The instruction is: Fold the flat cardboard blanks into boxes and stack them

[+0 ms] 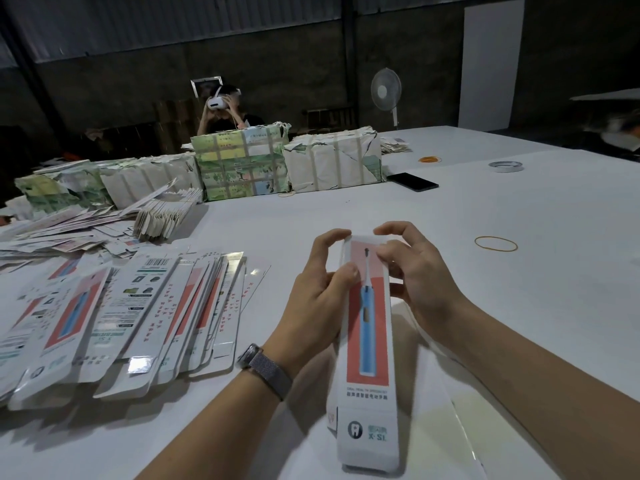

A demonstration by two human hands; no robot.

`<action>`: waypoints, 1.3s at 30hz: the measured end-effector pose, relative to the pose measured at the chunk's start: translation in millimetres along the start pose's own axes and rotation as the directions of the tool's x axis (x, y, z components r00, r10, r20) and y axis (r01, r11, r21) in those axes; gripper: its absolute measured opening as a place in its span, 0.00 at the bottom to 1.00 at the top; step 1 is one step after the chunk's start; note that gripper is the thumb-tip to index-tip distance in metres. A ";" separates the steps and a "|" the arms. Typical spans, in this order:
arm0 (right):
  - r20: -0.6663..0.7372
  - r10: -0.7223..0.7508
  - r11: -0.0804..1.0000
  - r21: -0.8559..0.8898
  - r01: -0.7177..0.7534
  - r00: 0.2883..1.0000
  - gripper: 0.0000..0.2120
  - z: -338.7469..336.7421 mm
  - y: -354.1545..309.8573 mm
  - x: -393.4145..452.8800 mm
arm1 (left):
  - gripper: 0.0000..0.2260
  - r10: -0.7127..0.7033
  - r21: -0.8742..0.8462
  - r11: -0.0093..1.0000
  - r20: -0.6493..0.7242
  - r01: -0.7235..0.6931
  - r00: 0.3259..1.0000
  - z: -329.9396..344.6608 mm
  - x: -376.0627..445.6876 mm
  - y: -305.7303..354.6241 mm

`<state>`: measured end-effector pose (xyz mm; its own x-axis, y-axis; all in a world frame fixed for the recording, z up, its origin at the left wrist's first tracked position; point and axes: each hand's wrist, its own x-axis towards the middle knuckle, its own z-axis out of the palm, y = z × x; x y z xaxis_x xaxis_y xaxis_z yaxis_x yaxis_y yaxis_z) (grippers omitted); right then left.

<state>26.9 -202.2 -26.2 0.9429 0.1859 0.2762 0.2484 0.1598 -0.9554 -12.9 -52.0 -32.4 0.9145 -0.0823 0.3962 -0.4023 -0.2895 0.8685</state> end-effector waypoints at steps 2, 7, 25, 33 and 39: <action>0.029 -0.006 0.999 0.032 0.005 1.000 0.09 0.3 -0.1 -0.2 | 0.12 0.010 0.016 1.000 -0.023 -0.010 1.000 -0.7 0.0 -0.4; 0.015 -0.013 0.997 0.076 0.012 1.000 0.07 -4.9 -0.9 1.0 | 0.13 0.003 0.030 1.000 -0.026 -0.002 1.000 0.9 -2.0 -0.2; 0.222 -0.211 0.726 -0.616 0.305 0.952 0.31 7.1 -10.0 -10.7 | 0.16 -0.066 -0.164 0.986 -0.233 0.028 0.970 -5.8 7.9 -6.2; 0.172 -0.190 0.411 -0.880 0.237 0.967 0.33 -30.2 -55.6 -22.9 | 0.16 -0.041 0.052 0.998 -0.091 0.046 0.995 -3.2 5.8 -3.0; -0.109 -0.124 0.120 -0.988 -0.094 0.986 0.24 -152.7 -96.5 -53.8 | 0.12 -0.015 0.206 0.978 -0.051 0.025 0.999 -8.9 3.7 -17.4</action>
<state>-14.0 -375.6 35.2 0.9235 0.0583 0.3792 0.1605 -0.9564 -0.2440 -3.0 -38.7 -43.4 0.9169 -0.0290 0.3981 -0.3619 -0.4813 0.7983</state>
